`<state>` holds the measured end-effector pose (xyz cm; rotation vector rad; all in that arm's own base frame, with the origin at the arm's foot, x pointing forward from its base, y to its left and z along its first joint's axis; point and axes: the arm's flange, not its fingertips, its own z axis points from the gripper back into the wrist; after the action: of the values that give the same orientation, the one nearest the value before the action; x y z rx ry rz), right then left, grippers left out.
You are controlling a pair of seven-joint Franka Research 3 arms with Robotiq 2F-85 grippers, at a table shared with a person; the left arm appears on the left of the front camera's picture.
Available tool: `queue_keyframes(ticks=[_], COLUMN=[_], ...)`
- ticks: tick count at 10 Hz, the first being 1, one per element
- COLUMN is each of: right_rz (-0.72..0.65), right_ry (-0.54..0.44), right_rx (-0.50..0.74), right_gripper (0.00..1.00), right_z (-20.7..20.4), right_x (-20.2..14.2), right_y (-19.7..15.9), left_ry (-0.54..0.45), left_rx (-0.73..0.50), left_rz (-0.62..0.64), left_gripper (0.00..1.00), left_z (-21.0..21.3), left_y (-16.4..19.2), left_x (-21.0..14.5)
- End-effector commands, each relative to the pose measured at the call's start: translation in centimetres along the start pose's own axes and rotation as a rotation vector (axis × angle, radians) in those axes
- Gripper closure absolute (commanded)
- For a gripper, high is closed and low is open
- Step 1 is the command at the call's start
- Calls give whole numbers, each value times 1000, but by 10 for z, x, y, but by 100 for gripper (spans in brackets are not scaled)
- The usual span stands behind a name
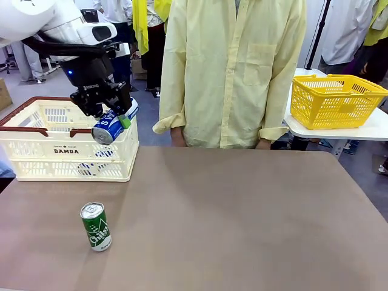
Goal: Place the drinks into the Shopping basket.
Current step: Pick up one drink and place it into the Shopping basket.
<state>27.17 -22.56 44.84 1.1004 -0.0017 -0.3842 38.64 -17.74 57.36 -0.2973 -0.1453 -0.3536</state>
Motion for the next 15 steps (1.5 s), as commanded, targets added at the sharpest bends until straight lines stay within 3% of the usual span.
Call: queue_keyframes(ticks=[1,6,7,9,12,15], right_rz=[-3,-3,-3,-3,-3,-3], right_ry=[4,4,4,4,4,4], right_rx=[-1,-1,-1,-1,-1,-1], right_gripper=[0,0,0,0,0,0], right_z=[0,0,0,0,0,0], right_x=[-2,-2,-2,-2,-2,-2], right_y=[2,2,2,2,2,2], left_ry=[3,5,40,-43,-54,-119], left_rx=[24,9,33,82,52,78], left_rz=[-25,-28,-71,-21,-68,121], left_gripper=[100,100,100,100,100,100], left_z=[7,-1,5,26,40,9], left_y=[-9,-12,3,62,151,211], left_x=[18,16,32,72,94,101])
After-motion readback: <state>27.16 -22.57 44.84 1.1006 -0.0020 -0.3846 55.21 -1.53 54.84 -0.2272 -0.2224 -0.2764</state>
